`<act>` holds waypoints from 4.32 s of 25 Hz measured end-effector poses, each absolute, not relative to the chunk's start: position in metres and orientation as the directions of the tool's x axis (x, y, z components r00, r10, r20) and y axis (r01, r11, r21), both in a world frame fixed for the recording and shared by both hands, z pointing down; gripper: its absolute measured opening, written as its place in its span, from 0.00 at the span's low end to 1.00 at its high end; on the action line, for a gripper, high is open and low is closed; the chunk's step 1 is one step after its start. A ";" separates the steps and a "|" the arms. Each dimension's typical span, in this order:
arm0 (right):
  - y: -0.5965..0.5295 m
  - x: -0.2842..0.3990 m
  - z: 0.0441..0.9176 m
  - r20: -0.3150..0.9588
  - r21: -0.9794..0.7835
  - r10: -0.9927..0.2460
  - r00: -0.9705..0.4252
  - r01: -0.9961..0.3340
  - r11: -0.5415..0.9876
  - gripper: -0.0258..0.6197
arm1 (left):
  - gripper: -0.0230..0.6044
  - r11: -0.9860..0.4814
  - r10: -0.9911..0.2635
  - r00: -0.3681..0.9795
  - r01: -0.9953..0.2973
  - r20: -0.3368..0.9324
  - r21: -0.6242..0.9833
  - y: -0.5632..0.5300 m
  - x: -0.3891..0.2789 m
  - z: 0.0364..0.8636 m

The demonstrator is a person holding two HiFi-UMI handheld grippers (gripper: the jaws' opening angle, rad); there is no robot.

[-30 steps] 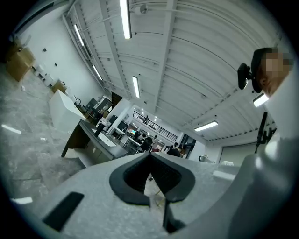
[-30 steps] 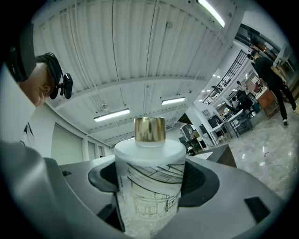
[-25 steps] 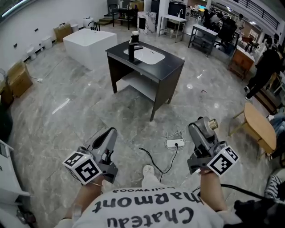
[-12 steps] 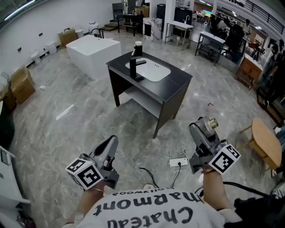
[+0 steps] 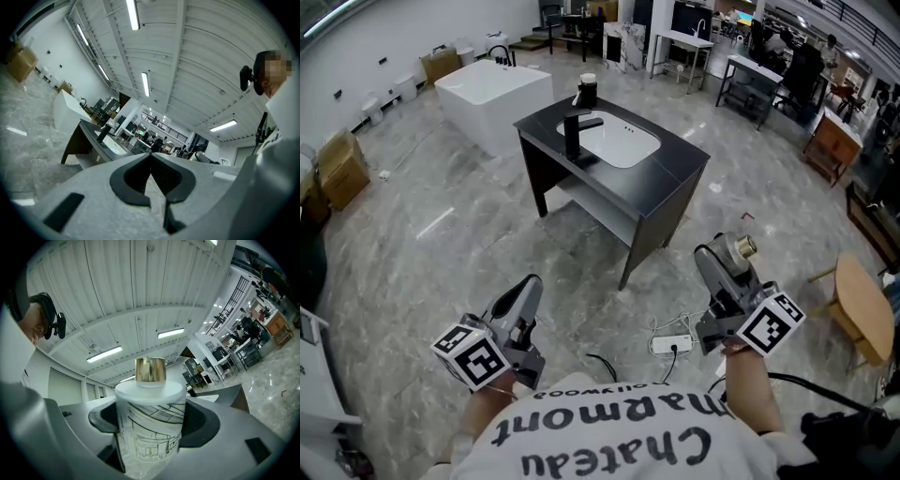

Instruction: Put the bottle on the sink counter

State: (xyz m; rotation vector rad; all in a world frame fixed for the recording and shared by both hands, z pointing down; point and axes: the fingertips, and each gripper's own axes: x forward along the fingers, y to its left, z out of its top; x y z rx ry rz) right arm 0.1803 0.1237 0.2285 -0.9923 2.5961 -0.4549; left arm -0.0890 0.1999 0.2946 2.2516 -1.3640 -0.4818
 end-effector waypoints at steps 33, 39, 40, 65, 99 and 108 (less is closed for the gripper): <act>-0.147 0.116 0.259 -0.084 -0.513 -0.860 -0.504 -0.718 0.471 0.57 | 0.06 -0.649 -0.635 0.772 -0.510 -0.033 0.565 -0.170 -0.102 0.281; -0.195 0.101 0.273 -0.059 -0.523 -0.888 -0.457 -0.744 0.417 0.57 | 0.06 -0.681 -0.584 0.812 -0.474 -0.024 0.558 -0.227 -0.110 0.283; -0.200 0.099 0.277 -0.051 -0.526 -0.892 -0.449 -0.747 0.406 0.57 | 0.06 -0.686 -0.575 0.818 -0.468 -0.022 0.557 -0.234 -0.110 0.284; -0.286 0.102 0.431 0.244 -0.625 -0.829 -0.503 -0.735 0.262 0.57 | 0.06 -0.553 -0.528 0.826 -0.511 0.197 0.658 -0.289 -0.068 0.410; -0.371 0.063 0.506 0.542 -0.363 -0.630 -0.555 -0.832 0.420 0.57 | 0.06 -0.409 -0.628 0.707 -0.656 0.327 0.634 -0.349 -0.076 0.441; -0.373 0.063 0.507 0.551 -0.402 -0.609 -0.570 -0.821 0.405 0.57 | 0.06 -0.432 -0.612 0.729 -0.634 0.307 0.642 -0.349 -0.072 0.440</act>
